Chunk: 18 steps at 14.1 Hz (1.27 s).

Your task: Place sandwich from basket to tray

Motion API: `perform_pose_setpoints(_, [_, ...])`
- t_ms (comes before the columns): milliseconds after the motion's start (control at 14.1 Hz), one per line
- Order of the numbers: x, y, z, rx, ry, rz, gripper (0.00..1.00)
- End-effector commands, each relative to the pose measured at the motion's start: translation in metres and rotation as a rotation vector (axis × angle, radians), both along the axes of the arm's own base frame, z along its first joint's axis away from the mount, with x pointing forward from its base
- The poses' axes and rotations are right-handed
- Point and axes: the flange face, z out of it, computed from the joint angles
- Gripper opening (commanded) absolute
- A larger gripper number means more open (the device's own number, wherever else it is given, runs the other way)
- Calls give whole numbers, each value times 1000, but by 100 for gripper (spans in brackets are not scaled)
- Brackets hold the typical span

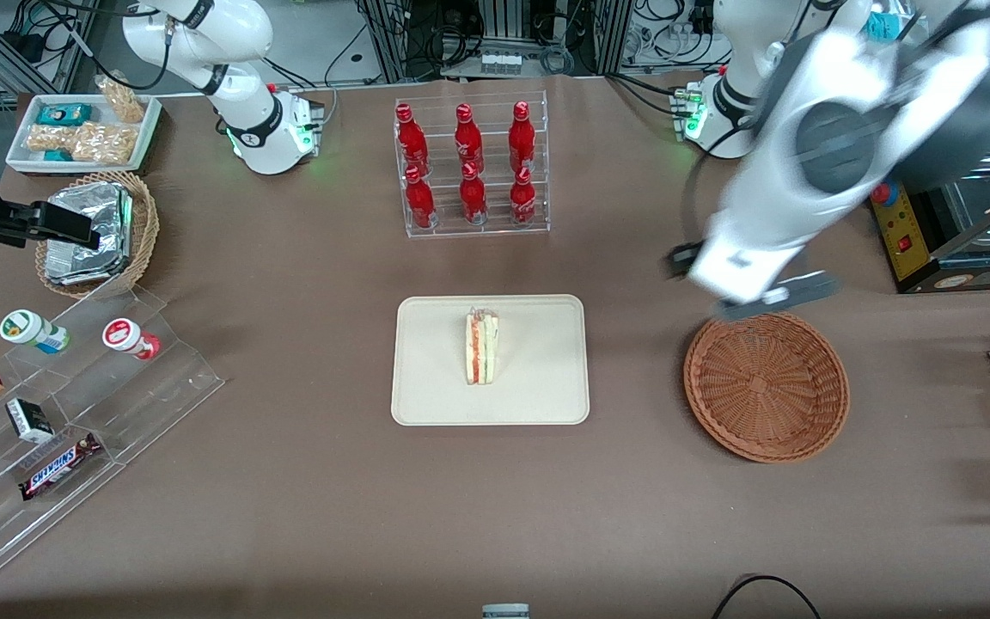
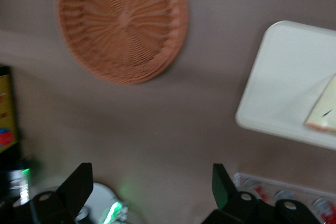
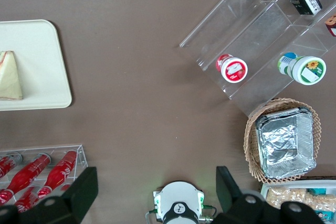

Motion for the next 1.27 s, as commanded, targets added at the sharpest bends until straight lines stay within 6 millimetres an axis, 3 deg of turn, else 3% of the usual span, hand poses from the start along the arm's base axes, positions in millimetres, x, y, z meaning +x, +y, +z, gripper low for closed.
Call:
perform_pose_setpoints(0, [-29, 71, 36, -17, 50, -38, 100])
perform_pose_setpoints(141, [-34, 112, 53, -22, 48, -20, 100])
perform_pose_setpoints(212, [-34, 120, 59, -24, 38, -27, 100])
perform_pose_setpoints(566, [-31, 112, 81, -40, -7, -53, 100])
perform_pose_setpoints(848, [-32, 112, 86, -37, -29, -50, 100])
perform_pose_setpoints(1202, [-32, 117, 76, -34, 16, -44, 100])
